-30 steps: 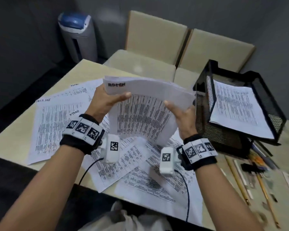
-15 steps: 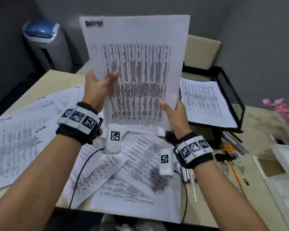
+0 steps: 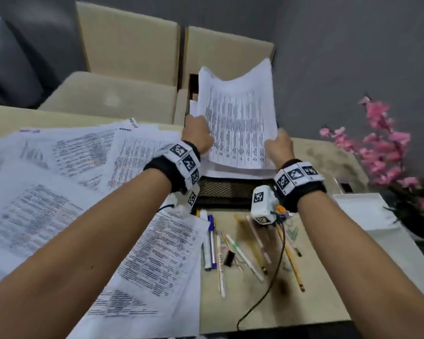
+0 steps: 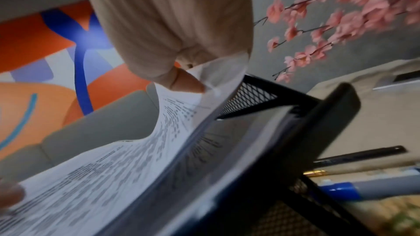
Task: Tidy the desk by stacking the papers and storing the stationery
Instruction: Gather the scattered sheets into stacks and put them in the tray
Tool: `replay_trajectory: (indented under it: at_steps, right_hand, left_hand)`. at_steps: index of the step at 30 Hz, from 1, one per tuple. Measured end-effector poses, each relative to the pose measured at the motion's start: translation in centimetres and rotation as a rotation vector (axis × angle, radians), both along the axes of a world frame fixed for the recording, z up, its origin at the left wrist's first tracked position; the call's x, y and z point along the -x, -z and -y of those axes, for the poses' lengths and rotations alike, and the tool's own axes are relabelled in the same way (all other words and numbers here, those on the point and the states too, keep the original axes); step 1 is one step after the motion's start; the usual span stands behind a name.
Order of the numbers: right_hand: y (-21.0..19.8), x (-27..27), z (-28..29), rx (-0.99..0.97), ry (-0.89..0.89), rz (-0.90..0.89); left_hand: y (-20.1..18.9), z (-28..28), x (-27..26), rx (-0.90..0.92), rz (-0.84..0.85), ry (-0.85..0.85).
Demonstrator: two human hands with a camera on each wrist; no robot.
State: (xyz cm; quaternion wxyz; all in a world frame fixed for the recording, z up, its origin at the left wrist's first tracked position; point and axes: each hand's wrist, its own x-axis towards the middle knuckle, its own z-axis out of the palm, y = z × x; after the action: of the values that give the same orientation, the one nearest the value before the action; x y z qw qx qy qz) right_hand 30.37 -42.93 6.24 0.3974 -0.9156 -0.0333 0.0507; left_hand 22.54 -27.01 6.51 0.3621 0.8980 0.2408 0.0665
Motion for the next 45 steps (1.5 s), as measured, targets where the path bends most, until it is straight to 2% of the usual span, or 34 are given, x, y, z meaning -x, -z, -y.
replay_trajectory:
  at_steps: [4,7,11,13,15,16,19,21,24,27,29,32,34,38,42,44,45]
  right_hand:
    - [2.0,-0.9,0.0,0.267,-0.048,-0.045]
    - [3.1,-0.1,-0.1,0.422,-0.073,-0.038]
    - [3.2,1.5,-0.4,0.643,-0.118,0.161]
    - [2.2,2.3,-1.0,0.590,-0.135,0.200]
    - [0.7,3.6,-2.6,0.373,-0.142,0.225]
    - [-0.1,4.5,-3.7,0.238,-0.155,0.254]
    - [-0.8,8.5,-8.6,-0.068,-0.314,0.317]
    - [0.3,11.3,-12.3,-0.114,-0.506,0.239]
    - [4.9,13.3,-17.1,0.065,-0.696,-0.032]
    - [9.9,13.1,-19.7,0.326,-0.719,-0.156]
    - [12.3,12.9,-20.8,0.492,-0.785,-0.177]
    - [14.3,13.9,-22.7,0.762,-1.004,-0.093]
    - [15.5,14.6,-23.7,0.807,-1.033,-0.034]
    - [16.5,14.1,-23.8,0.696,-0.882,0.215]
    - [14.6,13.9,-24.3,0.326,-0.753,0.159]
    - [12.9,16.4,-24.7,0.189,-0.856,0.107]
    - [12.2,18.3,-24.7,0.149,-0.945,0.005]
  left_hand:
    - [1.7,2.1,-0.6,-0.135,-0.266,0.065]
    - [2.7,3.0,0.1,-0.233,-0.338,0.067]
    - [3.5,3.2,1.6,-0.426,-0.238,0.173]
    - [2.9,2.4,3.1,-0.417,-0.088,0.172]
    - [2.4,0.3,4.9,-0.383,0.051,0.077]
    - [2.4,-1.2,6.0,-0.355,0.070,0.005]
    - [3.8,-6.9,9.6,-0.208,-0.050,-0.204]
    - [5.8,-10.9,12.4,-0.115,-0.197,-0.302]
    - [9.3,-16.1,17.3,-0.019,-0.408,-0.431]
    - [12.0,-19.3,22.7,0.069,-0.565,-0.628]
    - [13.3,-20.4,26.0,0.154,-0.642,-0.797]
    - [14.7,-21.0,29.5,0.280,-0.711,-1.033]
    - [15.5,-21.4,30.3,0.307,-0.660,-1.135]
    - [16.1,-22.3,30.6,0.297,-0.475,-1.191]
    - [16.9,-23.3,31.6,0.301,-0.238,-1.090]
    - [16.7,-23.4,32.1,0.341,-0.165,-1.009]
    - [16.5,-23.6,32.2,0.396,-0.133,-0.979]
